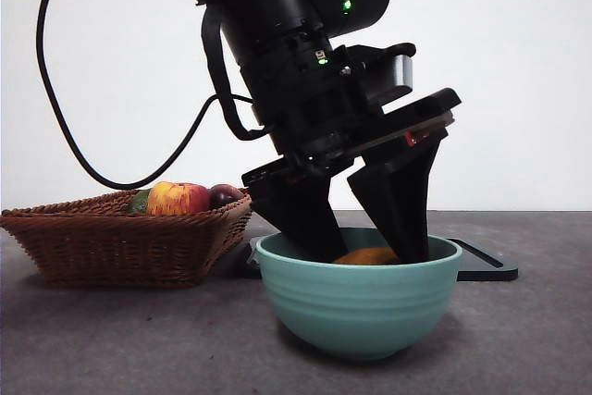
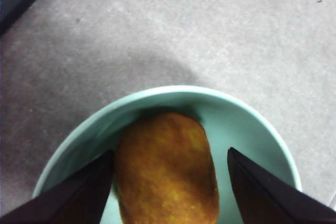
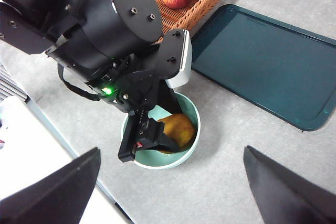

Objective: Pick up the wifruite, put it on the bowl, pick up the plate, put it on desk

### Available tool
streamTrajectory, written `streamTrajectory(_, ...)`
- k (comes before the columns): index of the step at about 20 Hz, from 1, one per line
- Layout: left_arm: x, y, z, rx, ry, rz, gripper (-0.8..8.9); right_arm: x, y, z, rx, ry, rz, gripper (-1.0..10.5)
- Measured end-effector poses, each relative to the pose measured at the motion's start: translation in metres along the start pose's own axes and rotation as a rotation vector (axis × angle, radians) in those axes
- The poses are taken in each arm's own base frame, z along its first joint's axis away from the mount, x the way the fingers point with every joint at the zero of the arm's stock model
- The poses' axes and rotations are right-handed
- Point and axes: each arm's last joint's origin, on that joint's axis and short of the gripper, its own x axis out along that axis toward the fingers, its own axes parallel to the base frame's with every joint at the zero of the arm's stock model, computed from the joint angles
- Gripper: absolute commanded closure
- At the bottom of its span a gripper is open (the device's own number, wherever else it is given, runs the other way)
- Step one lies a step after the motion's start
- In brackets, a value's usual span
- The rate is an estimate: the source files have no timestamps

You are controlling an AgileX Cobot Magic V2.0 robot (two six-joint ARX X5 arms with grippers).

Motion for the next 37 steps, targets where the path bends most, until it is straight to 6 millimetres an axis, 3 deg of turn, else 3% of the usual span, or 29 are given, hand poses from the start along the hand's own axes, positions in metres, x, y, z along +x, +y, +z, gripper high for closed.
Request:
streamTrajectory(4, -0.006, -0.001, 0.002, -0.005, 0.025, 0.002, 4.62, 0.000, 0.000, 0.000, 0.000, 0.000, 0.000, 5.1)
streamTrajectory(6, -0.019, -0.004, 0.008, 0.002, -0.011, -0.001, 4.62, 0.000, 0.000, 0.000, 0.000, 0.000, 0.000, 5.1)
streamTrajectory(9, -0.069, -0.011, 0.021, 0.021, -0.155, -0.008, 4.65, 0.000, 0.000, 0.000, 0.000, 0.000, 0.000, 5.1)
streamTrajectory(12, -0.123, -0.006, 0.021, 0.011, -0.305, 0.006, 4.65, 0.000, 0.000, 0.000, 0.000, 0.000, 0.000, 5.1)
streamTrajectory(18, -0.218, 0.031, -0.009, -0.124, -0.512, 0.123, 4.65, 0.000, 0.000, 0.000, 0.000, 0.000, 0.000, 5.1)
streamTrajectory(21, -0.247, 0.047, -0.033, -0.204, -0.535, 0.189, 4.66, 0.000, 0.000, 0.000, -0.001, 0.000, 0.000, 5.1)
streamTrajectory(25, -0.252, 0.056, -0.069, -0.267, -0.541, 0.240, 4.65, 0.000, 0.000, 0.000, -0.001, 0.000, 0.000, 5.1)
streamTrajectory(32, -0.206, 0.045, -0.134, -0.270, -0.417, -0.002, 4.70, 0.000, 0.000, 0.000, -0.001, 0.000, 0.000, 5.1)
streamTrajectory(37, -0.201, 0.039, -0.146, -0.239, -0.377, -0.150, 4.70, 0.000, 0.000, 0.000, -0.001, -0.001, 0.000, 5.1)
